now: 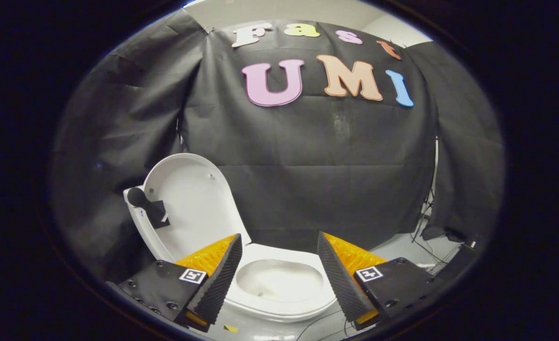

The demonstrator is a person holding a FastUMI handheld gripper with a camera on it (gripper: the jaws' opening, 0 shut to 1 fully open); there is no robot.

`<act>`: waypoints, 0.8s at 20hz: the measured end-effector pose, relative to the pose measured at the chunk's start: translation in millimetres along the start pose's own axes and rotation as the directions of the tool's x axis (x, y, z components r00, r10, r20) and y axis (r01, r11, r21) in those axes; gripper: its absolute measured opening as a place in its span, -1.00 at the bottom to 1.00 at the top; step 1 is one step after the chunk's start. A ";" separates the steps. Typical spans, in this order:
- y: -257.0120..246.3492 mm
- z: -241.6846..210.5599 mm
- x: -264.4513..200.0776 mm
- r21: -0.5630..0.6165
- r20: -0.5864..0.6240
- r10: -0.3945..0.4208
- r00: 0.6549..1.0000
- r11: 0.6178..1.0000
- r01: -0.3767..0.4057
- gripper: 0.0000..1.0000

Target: Open the toilet lid.

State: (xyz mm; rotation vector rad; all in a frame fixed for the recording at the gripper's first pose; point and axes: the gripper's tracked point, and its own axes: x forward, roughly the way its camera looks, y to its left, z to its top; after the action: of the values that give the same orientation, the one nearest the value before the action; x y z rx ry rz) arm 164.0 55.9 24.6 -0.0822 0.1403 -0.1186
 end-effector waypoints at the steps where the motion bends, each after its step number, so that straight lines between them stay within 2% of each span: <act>1: -2.0 0.1 -0.1 0.006 0.003 -0.007 1.000 1.000 0.007 0.97; 12: 1.7 -2.0 5.7 0.002 -0.026 -0.007 1.000 1.000 0.007 0.97; 16: -3.9 9.0 3.4 -0.052 -0.028 -0.011 1.000 0.999 0.009 0.97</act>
State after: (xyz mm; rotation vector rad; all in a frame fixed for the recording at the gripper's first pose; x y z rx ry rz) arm 168.1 52.3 33.4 -0.1334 0.1710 -0.1261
